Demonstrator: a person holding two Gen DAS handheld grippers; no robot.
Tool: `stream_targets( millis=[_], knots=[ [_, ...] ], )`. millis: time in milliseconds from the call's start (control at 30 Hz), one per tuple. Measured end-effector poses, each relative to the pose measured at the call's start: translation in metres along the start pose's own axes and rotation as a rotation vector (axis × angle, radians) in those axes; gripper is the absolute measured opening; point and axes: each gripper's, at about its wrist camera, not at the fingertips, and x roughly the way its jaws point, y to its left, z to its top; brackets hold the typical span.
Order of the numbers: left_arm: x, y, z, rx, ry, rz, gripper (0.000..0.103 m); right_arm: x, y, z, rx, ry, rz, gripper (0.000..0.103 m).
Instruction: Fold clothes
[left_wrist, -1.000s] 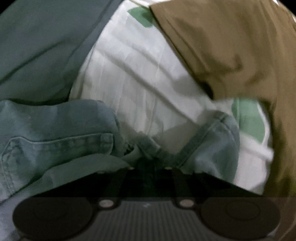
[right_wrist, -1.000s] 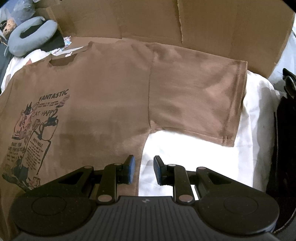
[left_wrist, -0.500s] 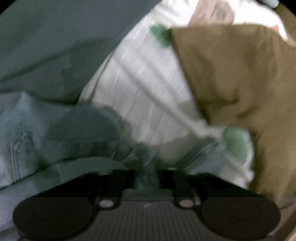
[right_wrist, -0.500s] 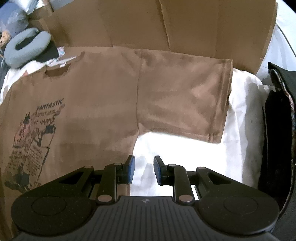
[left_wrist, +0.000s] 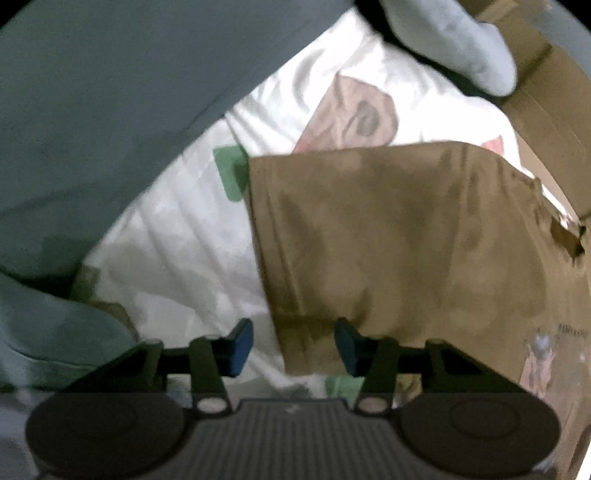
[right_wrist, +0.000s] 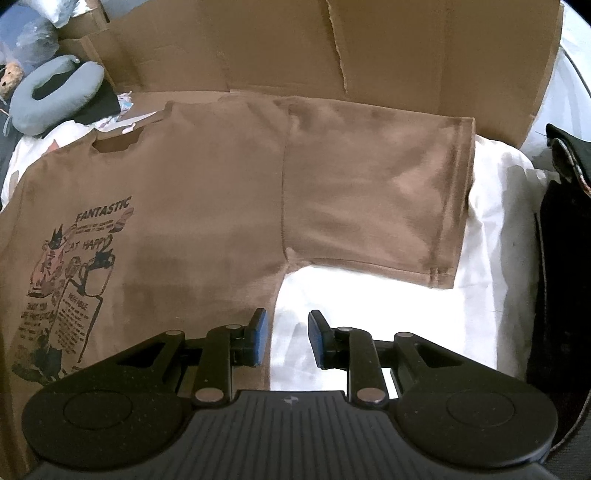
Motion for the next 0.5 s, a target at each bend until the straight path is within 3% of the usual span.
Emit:
stream_targets(
  millis=[167,233,433,500],
  knots=[
    [0.022,0.007,-0.010,-0.037,0.044,-0.021,0.048,0.003,0.000,-0.004,-0.013,0.017,-0.003,0.031],
    [0.028,0.007,-0.016,-0.019,0.041,0.001,0.034,0.005,0.001,-0.006,-0.018,0.026,-0.005,0.031],
    [0.025,0.001,-0.022,0.030,0.003,0.045,0.014,0.006,-0.001,-0.010,-0.016,0.039,-0.012,0.031],
    [0.023,0.000,-0.023,0.037,0.002,0.062,0.013,0.007,0.000,-0.010,-0.019,0.041,-0.011,0.031]
  ],
)
